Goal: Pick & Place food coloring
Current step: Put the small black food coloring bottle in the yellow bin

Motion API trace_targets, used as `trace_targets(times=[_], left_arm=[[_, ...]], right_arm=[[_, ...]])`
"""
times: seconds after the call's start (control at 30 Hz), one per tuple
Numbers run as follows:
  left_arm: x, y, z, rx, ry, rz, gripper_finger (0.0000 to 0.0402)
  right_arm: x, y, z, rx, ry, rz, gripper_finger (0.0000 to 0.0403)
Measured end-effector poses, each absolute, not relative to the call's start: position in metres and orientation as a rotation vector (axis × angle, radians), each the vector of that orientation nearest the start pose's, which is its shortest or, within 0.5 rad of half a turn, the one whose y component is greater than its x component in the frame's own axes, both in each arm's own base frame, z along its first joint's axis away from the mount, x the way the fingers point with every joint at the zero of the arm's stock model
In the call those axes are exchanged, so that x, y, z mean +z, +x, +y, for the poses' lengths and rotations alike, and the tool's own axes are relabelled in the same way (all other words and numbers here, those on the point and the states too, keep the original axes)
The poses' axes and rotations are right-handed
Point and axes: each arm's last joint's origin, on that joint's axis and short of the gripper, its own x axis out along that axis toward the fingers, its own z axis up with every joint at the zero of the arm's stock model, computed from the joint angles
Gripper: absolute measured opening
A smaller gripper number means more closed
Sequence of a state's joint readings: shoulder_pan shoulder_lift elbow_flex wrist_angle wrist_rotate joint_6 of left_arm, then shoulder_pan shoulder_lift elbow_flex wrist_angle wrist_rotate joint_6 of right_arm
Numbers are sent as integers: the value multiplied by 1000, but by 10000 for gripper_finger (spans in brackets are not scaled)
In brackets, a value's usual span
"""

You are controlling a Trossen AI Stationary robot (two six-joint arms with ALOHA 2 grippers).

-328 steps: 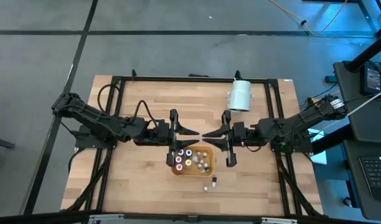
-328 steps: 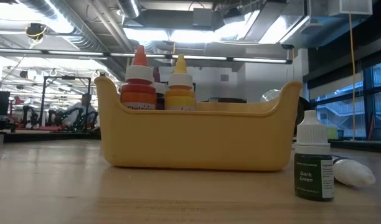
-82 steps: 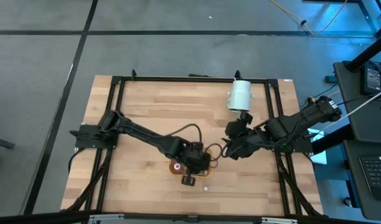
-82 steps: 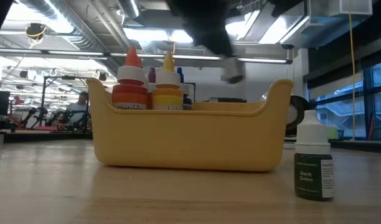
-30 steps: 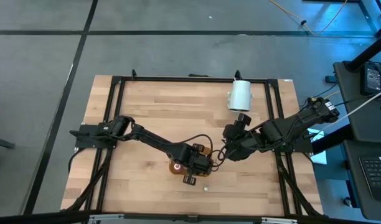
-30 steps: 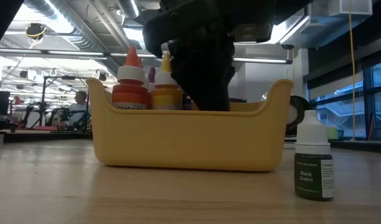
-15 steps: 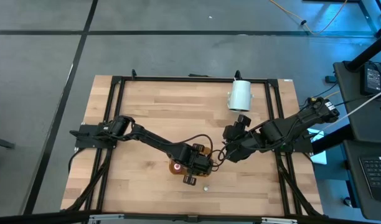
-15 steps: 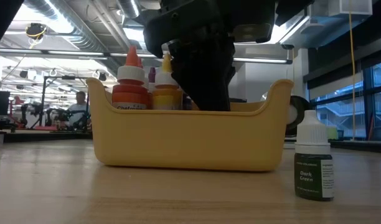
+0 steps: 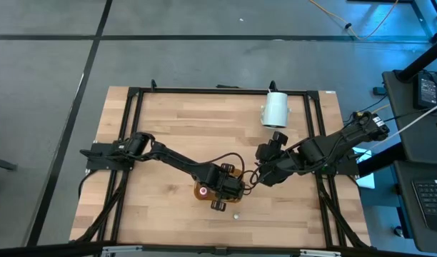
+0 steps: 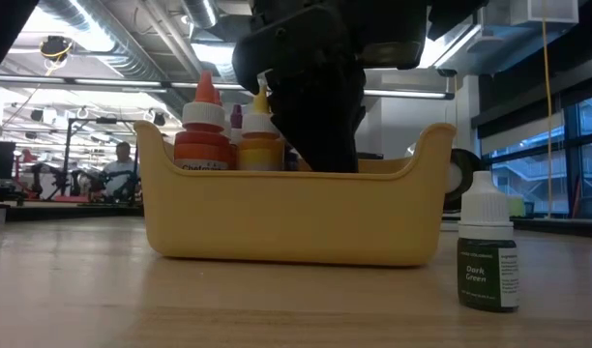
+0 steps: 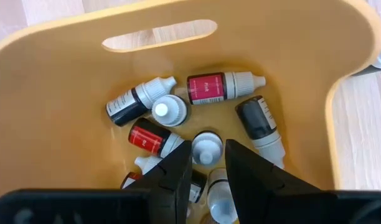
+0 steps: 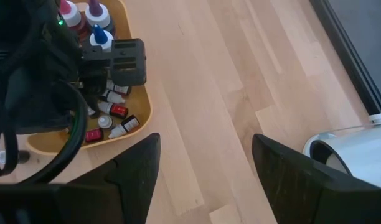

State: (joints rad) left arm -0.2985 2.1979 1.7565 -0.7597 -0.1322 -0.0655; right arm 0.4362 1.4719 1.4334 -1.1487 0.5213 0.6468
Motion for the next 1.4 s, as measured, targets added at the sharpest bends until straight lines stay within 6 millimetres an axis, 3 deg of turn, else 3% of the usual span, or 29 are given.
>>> trace_targets(times=[1.4], left_arm=[[177,442,-116,-169,325,1173,90]], right_arm=[[331,258,104,-359,-18,959,255]])
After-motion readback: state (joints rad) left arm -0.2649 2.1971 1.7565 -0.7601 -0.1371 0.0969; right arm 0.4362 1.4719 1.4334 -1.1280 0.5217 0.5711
